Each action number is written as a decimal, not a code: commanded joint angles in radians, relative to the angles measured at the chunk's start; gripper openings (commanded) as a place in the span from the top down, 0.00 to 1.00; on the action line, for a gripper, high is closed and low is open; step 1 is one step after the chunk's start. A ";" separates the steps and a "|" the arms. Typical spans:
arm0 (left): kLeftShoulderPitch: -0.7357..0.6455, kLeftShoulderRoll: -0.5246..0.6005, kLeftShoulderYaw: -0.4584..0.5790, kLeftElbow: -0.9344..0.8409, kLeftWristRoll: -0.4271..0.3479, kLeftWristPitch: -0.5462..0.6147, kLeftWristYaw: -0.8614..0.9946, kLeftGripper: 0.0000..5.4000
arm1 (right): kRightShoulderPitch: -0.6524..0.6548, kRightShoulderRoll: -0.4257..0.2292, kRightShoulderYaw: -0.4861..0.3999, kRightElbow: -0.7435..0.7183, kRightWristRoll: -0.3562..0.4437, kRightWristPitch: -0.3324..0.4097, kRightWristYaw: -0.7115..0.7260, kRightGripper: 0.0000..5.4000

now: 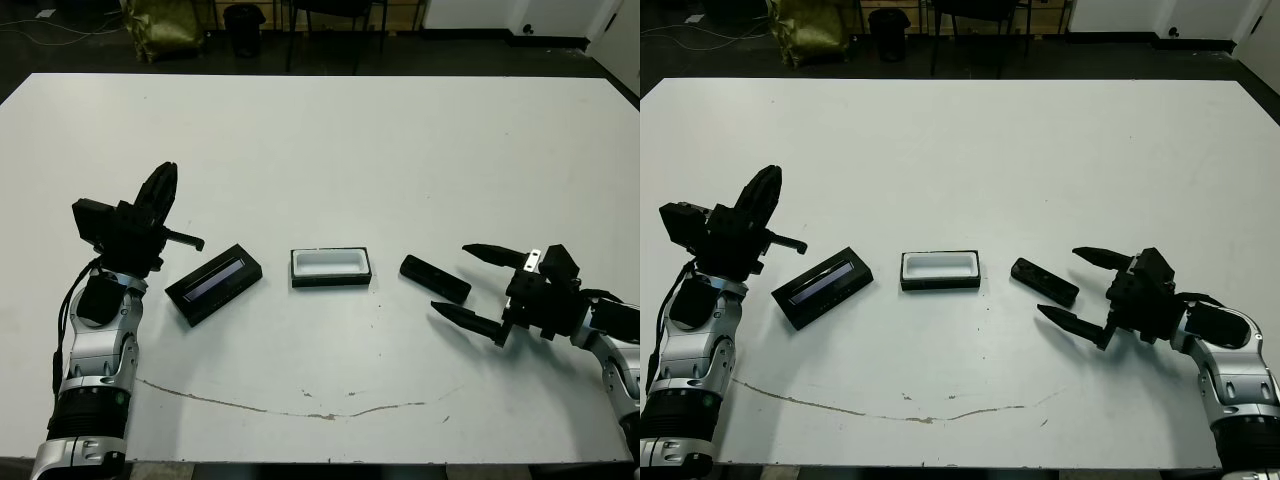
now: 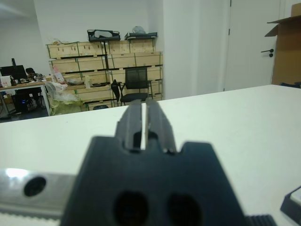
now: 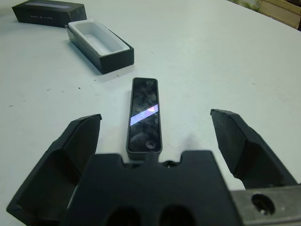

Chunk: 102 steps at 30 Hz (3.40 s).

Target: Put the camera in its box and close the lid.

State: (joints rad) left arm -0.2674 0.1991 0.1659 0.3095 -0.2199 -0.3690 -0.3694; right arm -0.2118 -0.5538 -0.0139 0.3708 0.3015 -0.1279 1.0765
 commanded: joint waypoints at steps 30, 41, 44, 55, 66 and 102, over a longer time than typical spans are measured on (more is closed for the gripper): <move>0.015 0.000 -0.001 0.014 -0.001 0.004 -0.002 1.00 | -0.132 0.115 0.135 0.438 -0.171 -0.135 -0.043 0.62; 0.015 0.001 0.001 0.015 -0.001 0.002 0.000 1.00 | -0.176 0.064 0.257 0.457 -0.264 -0.137 0.013 0.82; 0.015 0.000 0.001 0.015 -0.005 0.004 -0.002 1.00 | -0.147 0.045 0.260 0.374 -0.242 -0.099 0.019 0.82; 0.015 -0.001 0.000 0.019 0.000 -0.005 0.000 1.00 | -0.232 0.099 0.187 0.592 -0.154 -0.114 0.103 0.83; 0.020 -0.003 -0.002 0.009 -0.002 0.008 0.004 1.00 | -0.367 0.075 0.056 0.333 0.010 0.103 0.217 0.76; 0.022 -0.014 -0.005 0.023 -0.003 -0.003 0.003 1.00 | -0.615 0.198 0.196 0.165 -0.047 0.227 0.321 0.85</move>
State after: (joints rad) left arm -0.2664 0.1883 0.1636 0.3224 -0.2212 -0.3844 -0.3660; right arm -0.8146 -0.3620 0.1770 0.5248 0.2751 0.1229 1.4084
